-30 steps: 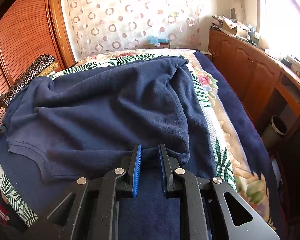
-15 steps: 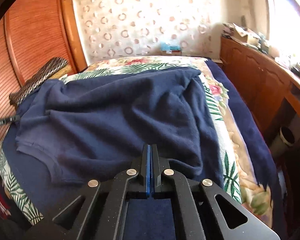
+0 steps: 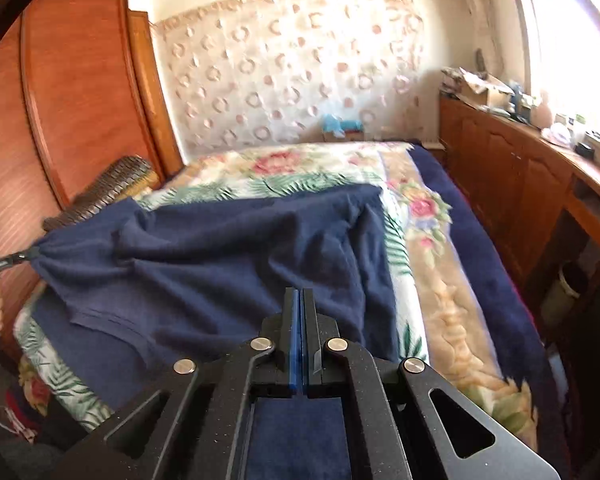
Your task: Fold small clothes
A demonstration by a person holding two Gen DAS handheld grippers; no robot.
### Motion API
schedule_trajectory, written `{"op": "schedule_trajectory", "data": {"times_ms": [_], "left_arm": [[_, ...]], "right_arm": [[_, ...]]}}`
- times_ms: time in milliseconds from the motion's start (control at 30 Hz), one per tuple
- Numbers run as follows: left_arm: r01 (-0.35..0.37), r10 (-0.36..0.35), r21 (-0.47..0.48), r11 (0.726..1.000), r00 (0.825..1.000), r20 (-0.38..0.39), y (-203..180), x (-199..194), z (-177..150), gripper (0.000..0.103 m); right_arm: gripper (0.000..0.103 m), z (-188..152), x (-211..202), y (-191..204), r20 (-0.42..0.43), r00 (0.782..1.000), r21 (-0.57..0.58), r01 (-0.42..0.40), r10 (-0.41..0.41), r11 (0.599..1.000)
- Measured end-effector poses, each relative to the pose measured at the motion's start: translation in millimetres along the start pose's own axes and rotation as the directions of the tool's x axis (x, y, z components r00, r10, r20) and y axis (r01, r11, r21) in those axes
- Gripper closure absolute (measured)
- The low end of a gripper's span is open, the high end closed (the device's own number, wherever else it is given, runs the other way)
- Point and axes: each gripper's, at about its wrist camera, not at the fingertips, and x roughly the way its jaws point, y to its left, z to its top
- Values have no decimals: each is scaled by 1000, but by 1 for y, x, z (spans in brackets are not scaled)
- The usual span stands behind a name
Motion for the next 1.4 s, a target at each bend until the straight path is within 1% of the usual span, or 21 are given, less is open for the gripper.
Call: {"op": "schedule_trajectory", "data": {"times_ms": [33, 100, 167, 200, 267, 400, 500, 600, 667, 733, 800, 833, 867, 933, 1000, 1133, 1267, 1333, 1400], "left_arm": [[2, -2, 4, 1000, 1000, 1, -1, -2, -2, 98], [4, -4, 13, 1000, 1000, 5, -5, -8, -9, 98], [-2, 2, 11, 1000, 1000, 11, -6, -13, -14, 98], [-3, 3, 10, 1000, 1000, 9, -5, -15, -16, 98], [-10, 10, 8, 1000, 1000, 3, -4, -15, -19, 98], [-22, 22, 2, 1000, 1000, -14, -1, -7, -22, 98], [-20, 20, -4, 1000, 1000, -20, -1, -4, -24, 98], [-16, 16, -2, 1000, 1000, -25, -3, -3, -26, 98], [-13, 13, 2, 1000, 1000, -28, -4, -2, -28, 98], [-11, 11, 4, 1000, 1000, -29, -5, -2, -30, 98], [-13, 13, 9, 1000, 1000, -23, -6, -3, -32, 98], [-13, 13, 11, 1000, 1000, -20, -6, -3, -32, 98], [-12, 12, 12, 1000, 1000, -12, -7, -5, -32, 98], [-12, 12, 6, 1000, 1000, 4, -7, -8, -31, 98], [-9, 9, -6, 1000, 1000, 17, -5, -13, -28, 98], [-3, 4, -14, 1000, 999, 34, -2, -22, -22, 98], [-14, 15, -24, 1000, 999, 40, 2, -31, -20, 98], [-26, 27, -27, 999, 999, 30, 5, -32, -22, 98], [-42, 43, -27, 999, 999, 4, 9, -26, -28, 98]], "right_arm": [[101, -2, 5, 0, -18, 1000, 0, 10, -10, 1000], [89, -5, 14, 2, -54, 998, 0, 12, -12, 1000], [60, -10, 24, 2, -86, 995, 4, 45, -45, 999], [56, -13, 28, 0, -100, 994, 18, 44, -42, 999], [54, -17, 36, -5, -131, 991, 75, 17, -7, 997], [54, -17, 45, -3, -156, 988, 110, 4, 13, 994], [53, -15, 51, -4, -161, 987, 133, 31, -9, 991], [52, -13, 54, -8, -155, 988, 192, 40, -10, 980], [52, -10, 58, -6, -154, 987, 196, 75, -45, 978], [52, -10, 64, 4, -156, 982, 141, 125, -102, 982], [77, -12, 68, 15, -149, 972, 69, 192, -180, 979], [94, -13, 68, 18, -144, 971, 46, 199, -191, 979], [98, -13, 69, 18, -143, 975, 44, 180, -172, 983], [99, -14, 67, 17, -138, 980, 51, 152, -144, 987], [100, -12, 58, 15, -110, 986, 60, 136, -129, 989], [100, -2, 22, 13, -33, 994, 52, 102, -101, 993], [100, 2, -17, 10, 15, 997, 40, 72, -73, 997], [100, -3, -28, 4, 8, 999, 52, 48, -48, 997], [100, -15, -24, 1, -27, 999, 41, 42, -41, 998]]}}
